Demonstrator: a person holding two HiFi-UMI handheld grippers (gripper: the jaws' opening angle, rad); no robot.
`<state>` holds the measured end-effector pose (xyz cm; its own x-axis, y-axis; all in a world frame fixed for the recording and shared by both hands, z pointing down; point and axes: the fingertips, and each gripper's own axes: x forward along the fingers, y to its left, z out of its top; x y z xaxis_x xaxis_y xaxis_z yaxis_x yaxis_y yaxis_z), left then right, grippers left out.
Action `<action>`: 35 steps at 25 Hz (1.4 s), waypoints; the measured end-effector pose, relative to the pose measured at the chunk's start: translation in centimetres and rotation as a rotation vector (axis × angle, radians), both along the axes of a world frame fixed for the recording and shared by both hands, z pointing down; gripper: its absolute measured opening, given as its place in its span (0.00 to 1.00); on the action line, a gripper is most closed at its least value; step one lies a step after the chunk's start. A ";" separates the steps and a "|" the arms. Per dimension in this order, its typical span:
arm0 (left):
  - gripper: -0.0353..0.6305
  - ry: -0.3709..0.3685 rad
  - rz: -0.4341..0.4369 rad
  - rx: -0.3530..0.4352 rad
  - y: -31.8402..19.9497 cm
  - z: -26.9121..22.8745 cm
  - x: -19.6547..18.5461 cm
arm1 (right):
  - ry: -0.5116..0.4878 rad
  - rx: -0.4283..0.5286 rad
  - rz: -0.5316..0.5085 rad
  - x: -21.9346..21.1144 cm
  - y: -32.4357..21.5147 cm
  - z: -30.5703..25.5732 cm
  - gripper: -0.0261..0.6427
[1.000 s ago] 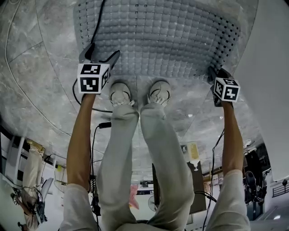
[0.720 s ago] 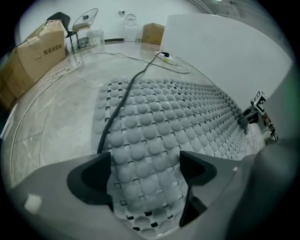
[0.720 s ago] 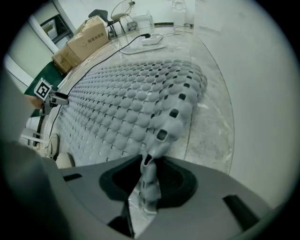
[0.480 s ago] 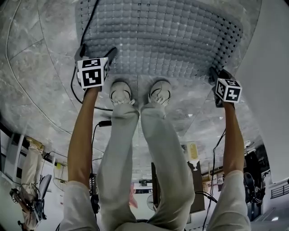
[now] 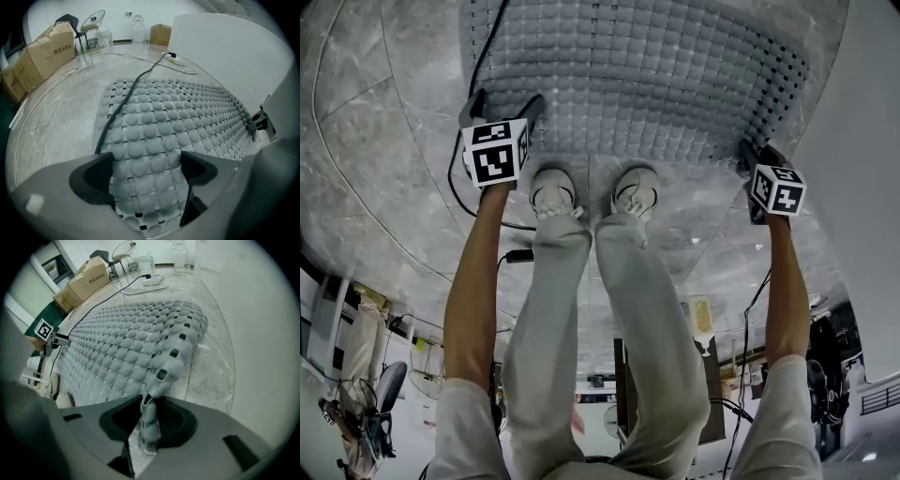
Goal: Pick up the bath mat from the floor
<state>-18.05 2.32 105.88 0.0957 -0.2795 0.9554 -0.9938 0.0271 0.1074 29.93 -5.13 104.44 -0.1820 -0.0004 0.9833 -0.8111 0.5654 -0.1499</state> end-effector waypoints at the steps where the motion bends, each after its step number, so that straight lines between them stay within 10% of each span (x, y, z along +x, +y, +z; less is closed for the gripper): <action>1: 0.75 -0.001 -0.006 0.001 0.0 -0.1 -0.1 | 0.001 -0.001 0.000 0.0 0.1 0.0 0.20; 10: 0.77 -0.015 -0.043 -0.007 0.2 0.0 -0.5 | 0.009 -0.018 -0.011 -0.1 0.1 0.0 0.19; 14: 0.94 -0.019 -0.098 -0.055 0.6 0.5 -1.7 | 0.002 -0.021 -0.003 -0.1 0.0 0.0 0.19; 35: 0.88 0.000 -0.129 -0.076 0.7 0.4 -1.4 | 0.000 -0.022 0.006 0.0 -0.1 0.1 0.19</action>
